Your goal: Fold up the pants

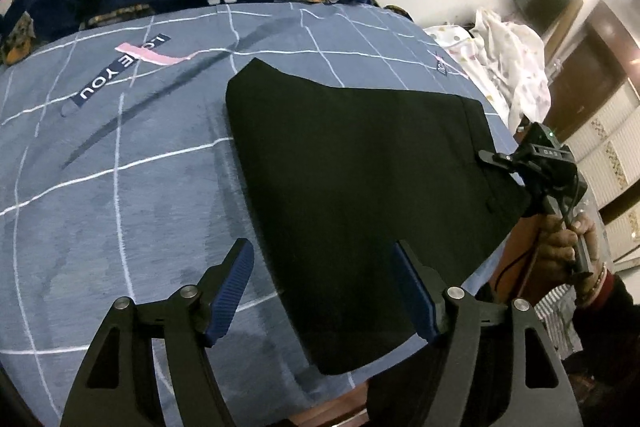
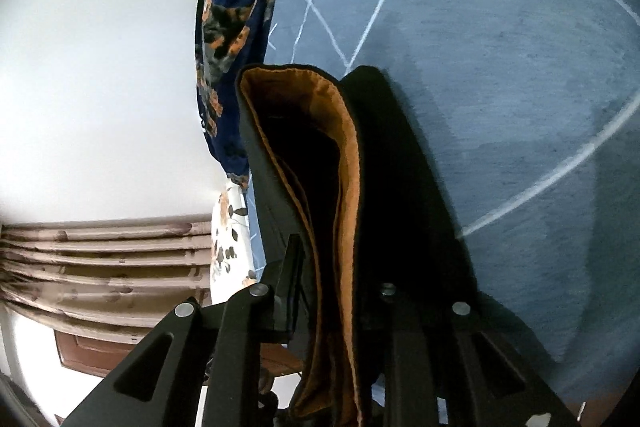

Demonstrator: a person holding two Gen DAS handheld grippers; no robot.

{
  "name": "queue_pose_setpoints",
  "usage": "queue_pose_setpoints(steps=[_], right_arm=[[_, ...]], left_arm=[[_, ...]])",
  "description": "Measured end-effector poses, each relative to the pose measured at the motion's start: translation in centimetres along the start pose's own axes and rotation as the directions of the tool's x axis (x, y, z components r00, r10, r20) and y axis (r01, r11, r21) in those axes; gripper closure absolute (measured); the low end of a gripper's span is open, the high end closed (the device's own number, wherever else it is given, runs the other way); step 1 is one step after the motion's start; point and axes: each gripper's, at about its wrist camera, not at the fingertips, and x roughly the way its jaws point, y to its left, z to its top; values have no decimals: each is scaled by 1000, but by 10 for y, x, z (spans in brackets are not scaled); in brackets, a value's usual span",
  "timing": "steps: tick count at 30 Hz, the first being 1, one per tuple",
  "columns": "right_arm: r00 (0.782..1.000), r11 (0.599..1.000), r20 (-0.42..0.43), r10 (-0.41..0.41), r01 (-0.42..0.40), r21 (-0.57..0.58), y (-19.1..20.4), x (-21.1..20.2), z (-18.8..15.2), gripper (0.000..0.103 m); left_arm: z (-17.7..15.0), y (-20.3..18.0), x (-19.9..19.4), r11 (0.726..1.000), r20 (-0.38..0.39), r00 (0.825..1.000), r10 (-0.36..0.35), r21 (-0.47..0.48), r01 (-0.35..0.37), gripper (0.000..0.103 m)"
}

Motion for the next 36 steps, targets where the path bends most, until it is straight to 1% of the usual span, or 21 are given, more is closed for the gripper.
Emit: queue_pose_setpoints(steps=[1,2,3,5,7,8,10,11,14,16,18,20,21,25,27,28,29,30,31,32,36], right_arm=[[1000,1000,1,2,-2,9,-1,-2,1,77],[1000,1000,17,-4,4,27,-5,-8,1,65],[999,999,32,-9,8,35,-7,-14,1,60],[997,999,74,-17,15,33,-7,-32,0,60],[989,999,141,-53,52,6,1,-56,-7,60],[986,999,166,-28,30,-10,6,-70,-14,60],[987,998,154,51,-46,-34,14,-79,-27,60],[988,997,138,66,-60,-46,18,-80,-33,60],[997,998,76,28,-24,-51,24,-70,-51,59],[998,999,65,1,1,-32,18,-63,-55,59],[996,998,70,-57,58,-9,10,-60,-54,59],[997,999,69,-26,24,35,3,-58,-54,59],[997,999,70,-26,24,35,3,-58,-55,59],[997,998,60,-55,55,8,11,-53,-57,59],[993,995,51,-102,102,3,12,-47,-54,60],[994,995,47,-103,103,8,12,-43,-53,60],[994,995,47,-100,99,9,12,-40,-52,63],[993,994,49,-112,112,2,12,-38,-52,76],[987,989,59,-147,149,-20,15,-36,-51,88],[984,985,68,-165,168,-33,17,-37,-52,88],[983,986,111,-146,154,-65,23,-49,-59,89]], left_arm=[[0,0,1,1000,-2,1000,-1,-3,1,32],[0,1,3,1000,-6,1000,-5,-6,5,32],[1,2,5,1000,-10,1000,-9,-8,9,32],[0,2,6,1000,-14,1000,-17,-7,17,32],[1,3,7,1000,-11,1000,-28,-10,28,32],[1,3,7,999,-10,999,-35,-12,34,32],[1,4,8,999,-9,999,-47,-15,47,32],[1,4,9,999,-11,999,-49,-15,49,32],[0,5,14,999,-23,999,-48,-16,47,32],[-2,5,15,998,-25,998,-53,-18,52,32],[-4,5,15,999,-28,998,-50,-11,50,32],[-4,4,14,999,-26,999,-48,-5,47,32],[-4,4,14,999,-27,998,-49,-4,49,32],[-5,7,19,998,-41,997,-61,-20,60,30],[-7,8,22,998,-55,996,-63,-29,62,30],[-8,10,24,998,-62,996,-62,-32,60,30],[-9,10,24,998,-65,996,-59,-34,57,30],[-10,11,25,998,-66,996,-57,-37,54,30],[-10,12,25,998,-67,996,-55,-42,53,30],[-10,13,25,998,-66,996,-56,-47,53,30],[-10,18,24,996,-59,996,-65,-67,61,30]])
